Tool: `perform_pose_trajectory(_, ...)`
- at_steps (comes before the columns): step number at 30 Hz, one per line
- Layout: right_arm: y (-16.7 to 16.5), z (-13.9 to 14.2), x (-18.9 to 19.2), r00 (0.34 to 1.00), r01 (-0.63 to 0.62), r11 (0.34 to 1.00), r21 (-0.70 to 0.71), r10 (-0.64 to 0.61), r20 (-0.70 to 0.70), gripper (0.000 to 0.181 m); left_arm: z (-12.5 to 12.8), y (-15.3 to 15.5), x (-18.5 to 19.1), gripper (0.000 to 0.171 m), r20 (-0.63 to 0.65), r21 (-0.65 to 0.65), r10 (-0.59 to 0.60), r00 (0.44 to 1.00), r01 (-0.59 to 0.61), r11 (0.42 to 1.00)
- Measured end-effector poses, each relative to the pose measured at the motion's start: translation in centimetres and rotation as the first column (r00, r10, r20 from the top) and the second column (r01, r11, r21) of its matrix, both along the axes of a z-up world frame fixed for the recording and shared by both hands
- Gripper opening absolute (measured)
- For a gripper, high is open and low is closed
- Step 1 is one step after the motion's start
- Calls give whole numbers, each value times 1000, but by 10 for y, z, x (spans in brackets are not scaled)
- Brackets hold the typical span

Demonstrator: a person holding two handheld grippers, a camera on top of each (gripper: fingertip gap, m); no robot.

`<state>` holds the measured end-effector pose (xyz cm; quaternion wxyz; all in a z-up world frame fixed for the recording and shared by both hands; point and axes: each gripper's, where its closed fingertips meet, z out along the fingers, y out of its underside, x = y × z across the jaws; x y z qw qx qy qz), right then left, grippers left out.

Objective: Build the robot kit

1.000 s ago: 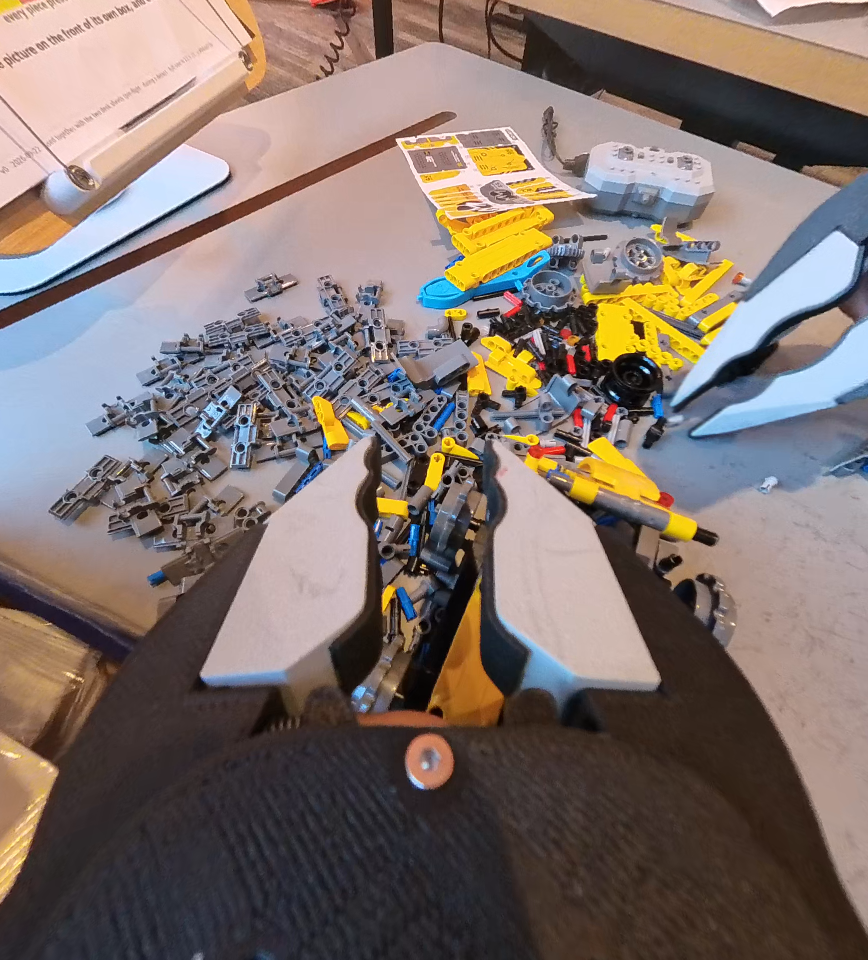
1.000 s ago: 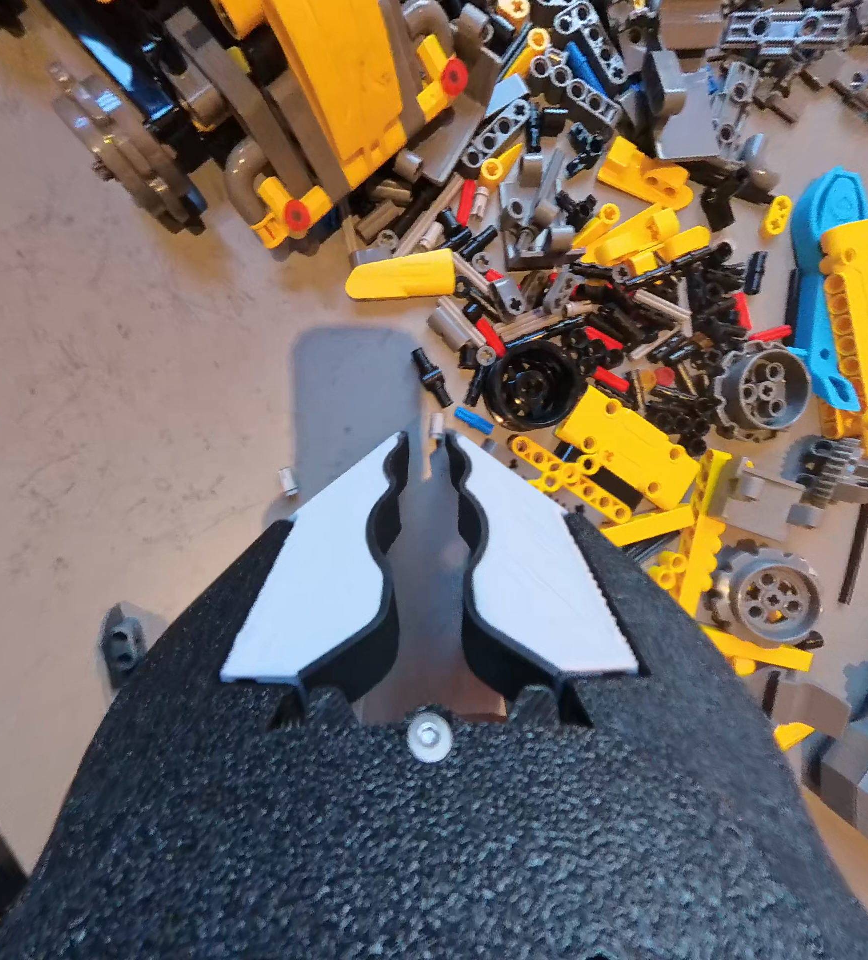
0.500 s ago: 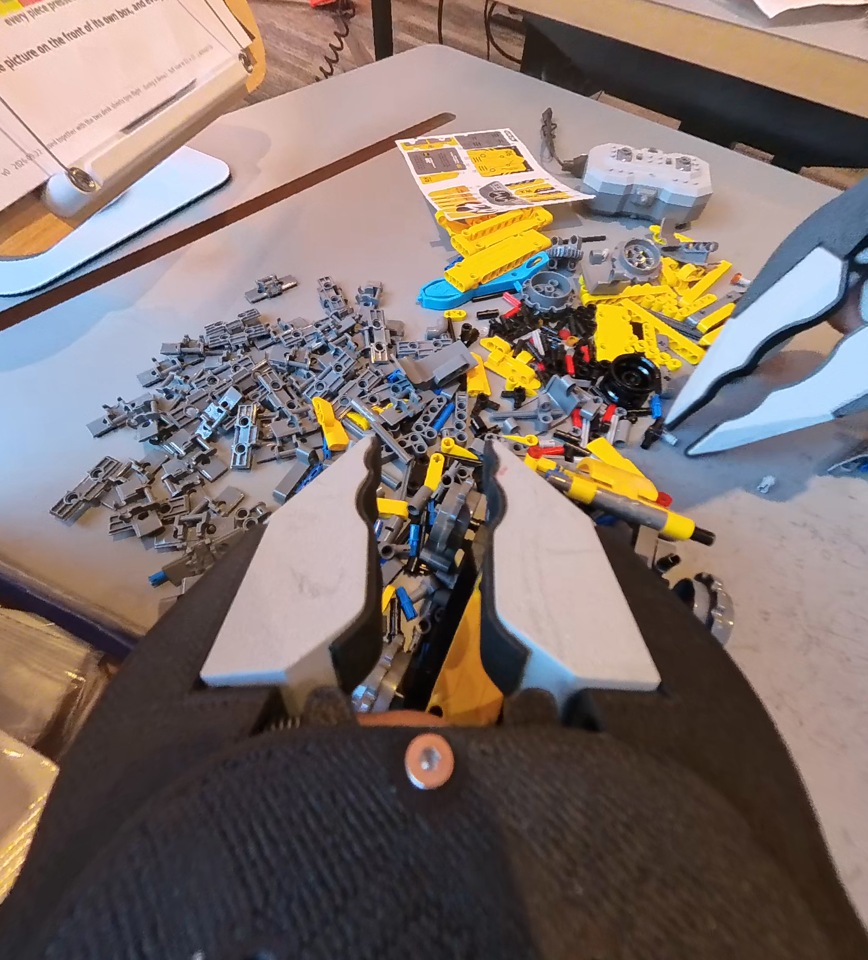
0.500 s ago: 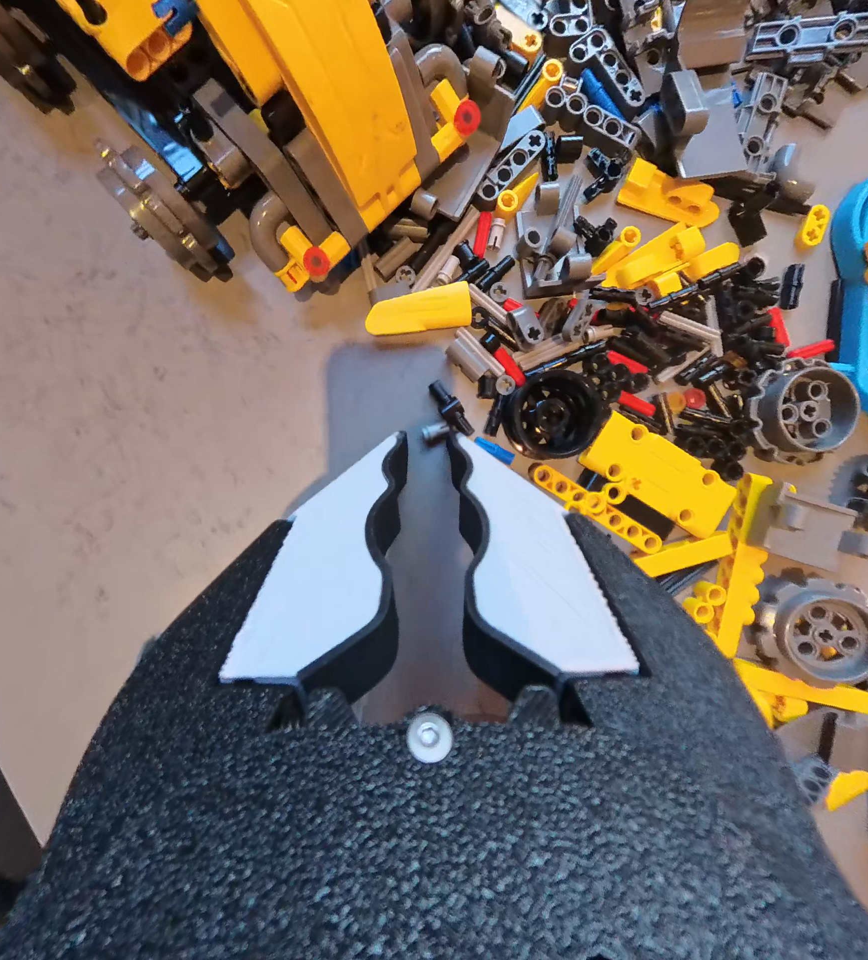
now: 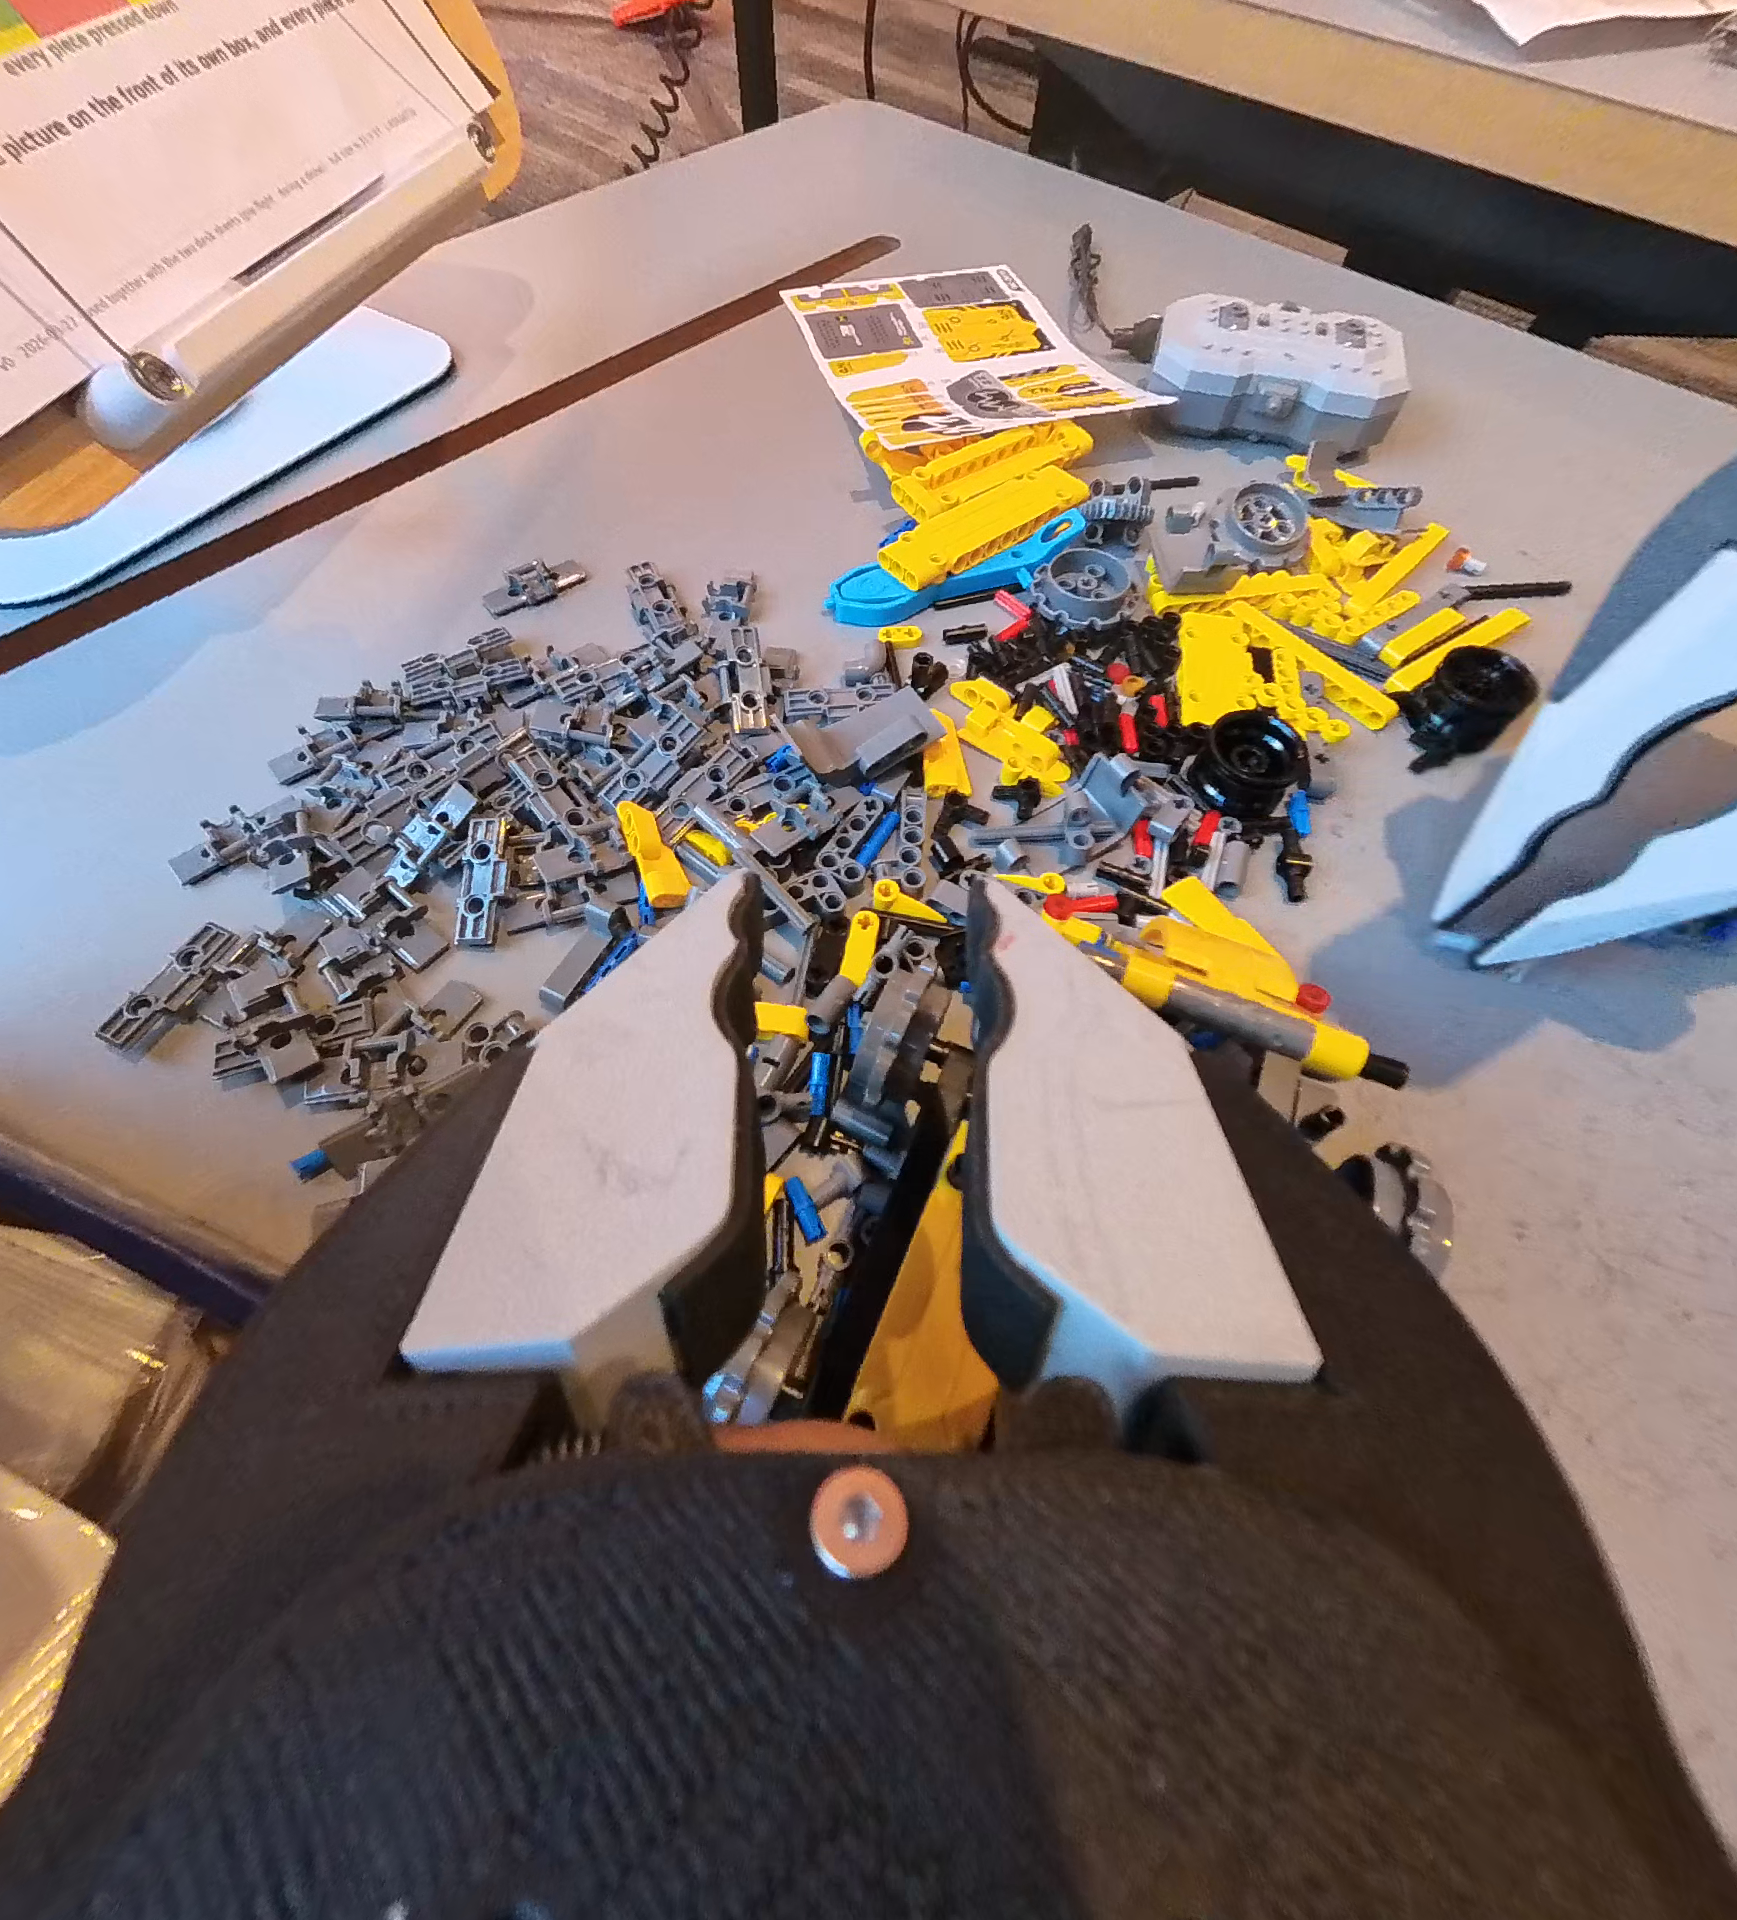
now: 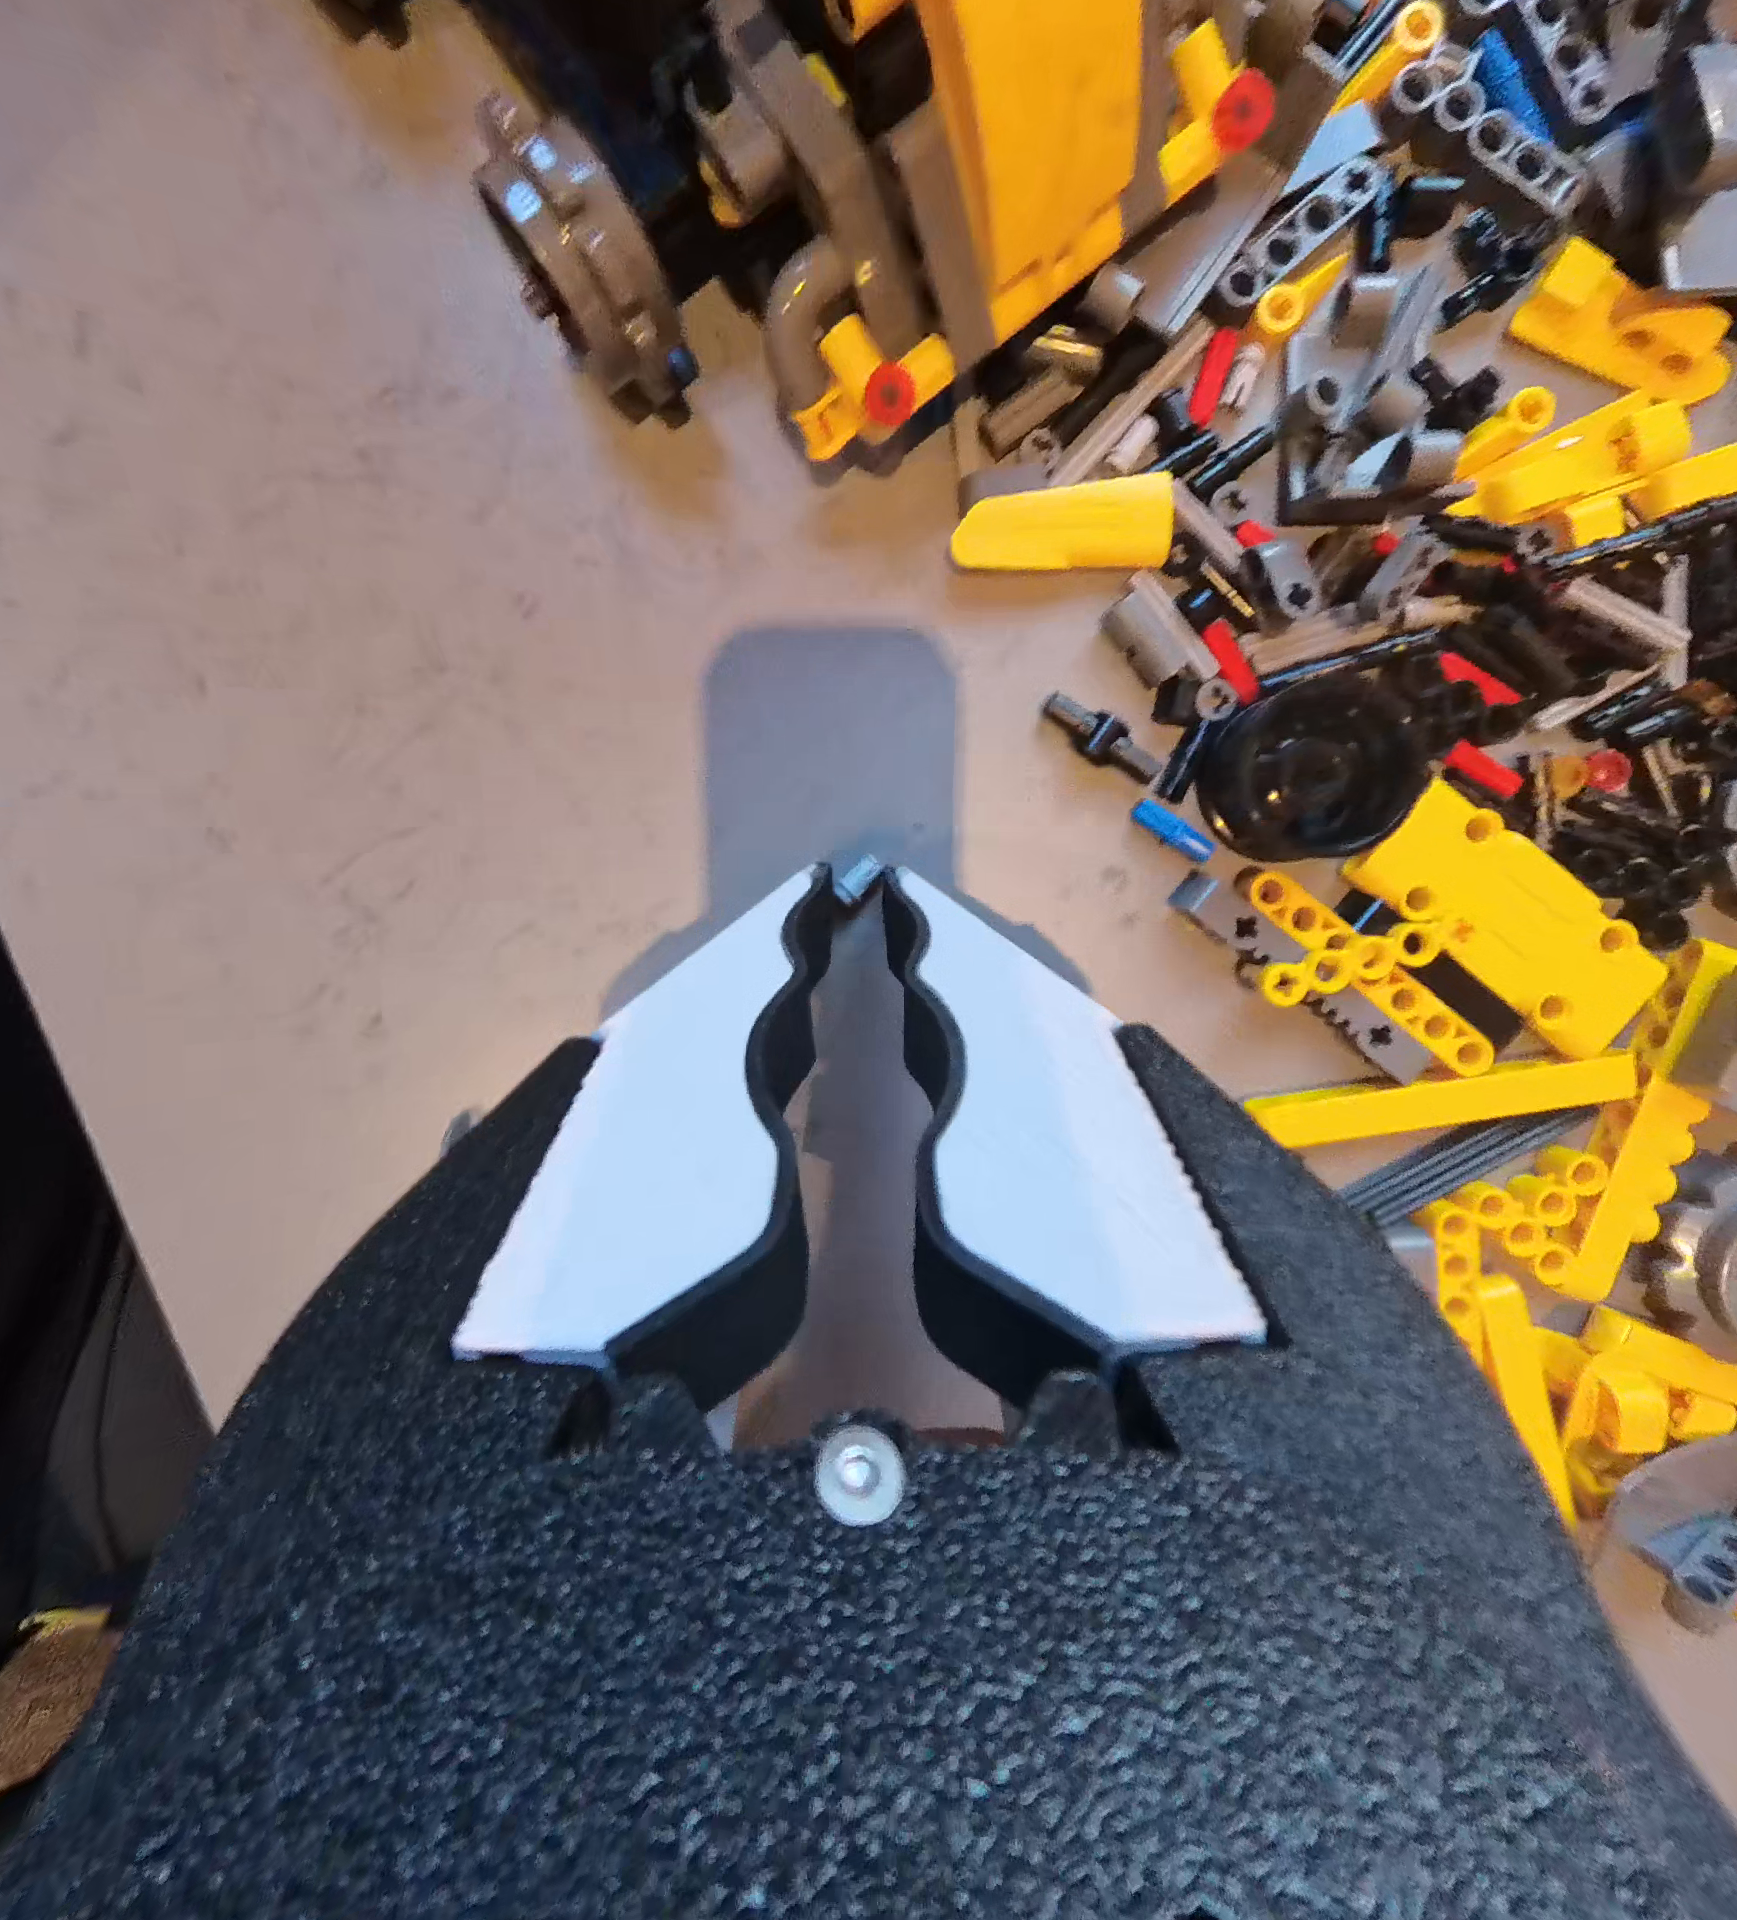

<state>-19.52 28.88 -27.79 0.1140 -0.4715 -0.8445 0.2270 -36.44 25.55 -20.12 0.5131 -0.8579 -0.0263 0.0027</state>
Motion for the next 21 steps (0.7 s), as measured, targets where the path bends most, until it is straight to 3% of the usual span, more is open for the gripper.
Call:
perform_pose_trajectory(10, 2, 9, 10, 1000, -9, 999, -45, 9, 12, 16, -2, 0, -1, 37, -2, -5, 4, 1000, -4, 1000)
perform_pose_trajectory(17, 6, 25, 19, 998, 8, 998, -66, -11, -57, 17, 0, 0, 0, 37, -4, -1, 0, 1000, 0, 1000)
perform_pose_trajectory(21, 12, 29, 19, 991, 17, 1000, -11, -18, -132, 17, 0, 1, 1, 37, -10, -2, -3, 1000, 3, 1000)
